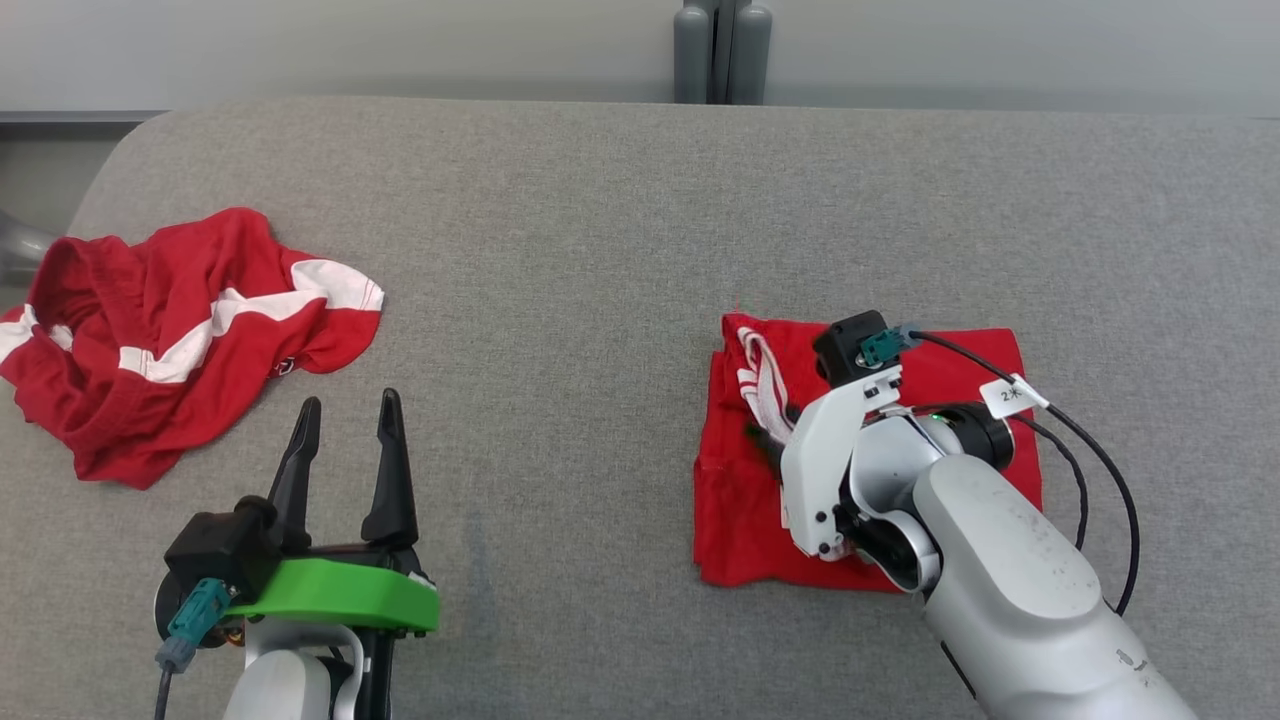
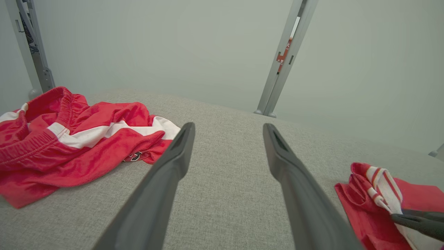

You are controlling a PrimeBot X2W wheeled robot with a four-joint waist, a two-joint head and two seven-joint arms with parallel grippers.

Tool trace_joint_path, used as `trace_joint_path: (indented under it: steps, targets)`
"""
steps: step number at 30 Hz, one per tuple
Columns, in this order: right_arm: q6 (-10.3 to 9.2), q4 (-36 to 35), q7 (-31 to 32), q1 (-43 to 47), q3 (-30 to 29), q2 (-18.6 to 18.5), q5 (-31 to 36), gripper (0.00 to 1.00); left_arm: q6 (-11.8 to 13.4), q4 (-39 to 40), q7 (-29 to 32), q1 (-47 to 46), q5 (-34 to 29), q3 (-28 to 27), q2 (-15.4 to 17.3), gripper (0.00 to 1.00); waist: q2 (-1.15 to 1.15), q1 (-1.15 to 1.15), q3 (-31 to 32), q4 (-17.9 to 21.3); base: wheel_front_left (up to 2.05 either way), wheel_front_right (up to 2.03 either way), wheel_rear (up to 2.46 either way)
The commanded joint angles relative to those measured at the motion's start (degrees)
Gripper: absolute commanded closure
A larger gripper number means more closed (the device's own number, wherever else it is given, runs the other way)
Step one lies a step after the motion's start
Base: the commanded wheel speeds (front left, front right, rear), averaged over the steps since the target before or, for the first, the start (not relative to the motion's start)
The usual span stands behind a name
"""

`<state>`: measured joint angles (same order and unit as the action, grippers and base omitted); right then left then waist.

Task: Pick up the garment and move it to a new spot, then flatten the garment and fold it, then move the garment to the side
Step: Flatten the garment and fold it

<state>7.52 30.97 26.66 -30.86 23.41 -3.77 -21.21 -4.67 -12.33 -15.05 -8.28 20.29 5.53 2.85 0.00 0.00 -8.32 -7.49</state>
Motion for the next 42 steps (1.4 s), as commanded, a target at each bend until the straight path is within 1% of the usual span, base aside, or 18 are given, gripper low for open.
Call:
trace_joint_path:
  steps: [1,7,9,11,16,23,27,33,35,40,41,42]
  targets:
    - [-0.07,0.04,-0.86,-0.41,0.12,0.31,-1.15,0.00,0.26,-0.10,-0.15,-0.76,0.08,-0.18,0.10,0.00,0.00,0.00,0.05,0.10,0.00,0.00,0.00]
    - [-0.07,-4.47,-3.83,-0.11,0.29,0.75,-11.61,0.00,0.30,-0.18,-0.15,-0.10,-0.36,-0.86,0.10,0.00,0.00,0.00,0.79,1.24,0.00,0.00,0.00]
    - [-0.07,-6.64,-5.56,-0.41,-0.38,0.74,-13.39,0.00,0.22,-0.05,-0.15,0.18,-0.56,-1.14,0.10,0.00,0.00,0.00,1.16,1.92,0.00,0.00,0.00]
    - [-0.07,-8.79,-8.25,-0.64,-2.12,0.70,-13.83,0.00,0.11,-0.13,-0.15,0.54,-0.76,-1.35,0.10,0.00,0.00,0.00,1.67,2.68,0.00,0.00,0.00]
    - [-0.07,-12.55,-14.31,1.26,-7.72,-2.08,-10.53,0.00,-0.17,-0.38,-0.15,1.23,-1.18,-1.48,0.10,0.00,0.00,0.00,2.98,3.98,0.00,0.00,0.00]
    - [-0.05,-16.39,-21.80,7.79,-16.21,-7.83,-0.52,0.00,-0.10,-0.54,-0.15,2.59,-1.34,-1.86,0.11,0.00,0.00,0.00,5.02,5.92,0.00,0.00,0.00]
    - [-0.05,-16.95,-25.67,12.39,-19.47,-8.87,4.20,0.00,0.21,-0.16,-0.15,3.45,-1.53,-2.25,0.11,0.00,0.00,0.00,5.93,7.39,0.00,0.00,0.00]
    - [-0.05,-15.68,-30.21,17.97,-20.67,-8.63,7.58,0.00,0.18,0.27,-0.15,4.68,-1.68,-3.39,0.11,0.00,0.00,0.00,7.19,9.48,0.00,0.00,0.00]
    - [-0.05,-15.20,-31.31,18.91,-19.50,-8.45,8.80,0.00,0.17,0.59,-0.15,5.03,-1.79,-3.85,0.11,0.00,0.00,0.00,7.48,10.20,0.00,0.00,0.00]
    - [-0.06,-13.38,-33.16,20.53,-15.98,-6.45,10.50,0.00,-0.18,0.93,-0.15,4.90,-1.79,-4.18,0.11,0.00,0.00,0.00,6.94,10.58,0.00,0.00,0.00]
    - [-0.06,-12.67,-33.54,20.52,-15.00,-5.87,11.12,0.53,-0.20,0.99,-0.15,4.54,-1.76,-4.07,0.11,0.00,0.00,0.00,6.61,10.46,0.00,0.00,0.00]
    - [-0.05,-11.92,-33.61,20.46,-14.37,-5.18,11.55,0.82,-0.26,1.06,-0.15,4.22,-1.73,-3.89,0.11,0.00,0.00,0.00,6.30,10.31,0.00,0.00,0.00]
